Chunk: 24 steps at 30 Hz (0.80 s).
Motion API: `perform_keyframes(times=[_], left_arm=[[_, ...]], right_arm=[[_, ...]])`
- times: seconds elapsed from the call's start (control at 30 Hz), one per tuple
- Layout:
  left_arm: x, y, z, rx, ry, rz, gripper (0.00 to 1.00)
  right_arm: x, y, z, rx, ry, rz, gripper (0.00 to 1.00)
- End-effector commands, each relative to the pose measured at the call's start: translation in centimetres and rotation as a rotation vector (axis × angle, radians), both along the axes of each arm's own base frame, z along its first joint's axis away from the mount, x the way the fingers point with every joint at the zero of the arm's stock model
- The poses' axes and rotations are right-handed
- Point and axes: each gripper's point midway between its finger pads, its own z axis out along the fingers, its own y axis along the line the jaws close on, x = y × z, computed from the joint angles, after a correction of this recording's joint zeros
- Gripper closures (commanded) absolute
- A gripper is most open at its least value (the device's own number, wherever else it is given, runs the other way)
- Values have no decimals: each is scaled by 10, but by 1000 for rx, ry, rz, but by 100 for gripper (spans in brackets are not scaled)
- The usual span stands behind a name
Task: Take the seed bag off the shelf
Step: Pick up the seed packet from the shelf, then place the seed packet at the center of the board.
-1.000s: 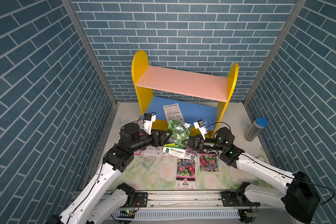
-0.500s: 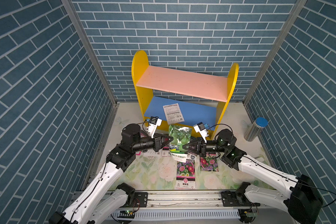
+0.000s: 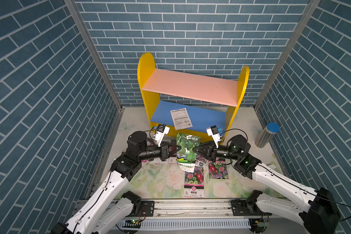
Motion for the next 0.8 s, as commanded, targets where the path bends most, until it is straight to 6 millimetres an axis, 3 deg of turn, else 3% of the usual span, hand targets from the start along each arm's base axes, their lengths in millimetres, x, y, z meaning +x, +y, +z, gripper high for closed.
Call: perform_keyframes(times=[0.0,0.07,0.13,0.43,0.53,0.77], left_arm=[[-4,0,3,-10,-26,-11,100],[-2,0,4,-9,-31,-5,100],[2,1,2,4,-27,13,91],[35,28,-13,234,6,240,4],[45,43,-17,298,3,338,0],[58,88,7,407,-55,585,0]], right_arm=[[5,-2,29,62,-74,-32,90],[6,-1,30,70,-62,-28,100],[7,0,27,76,-44,-31,100],[3,-6,6,53,9,-41,100],[2,-4,-6,29,44,-34,100],[-12,11,-37,-15,105,-5,100]])
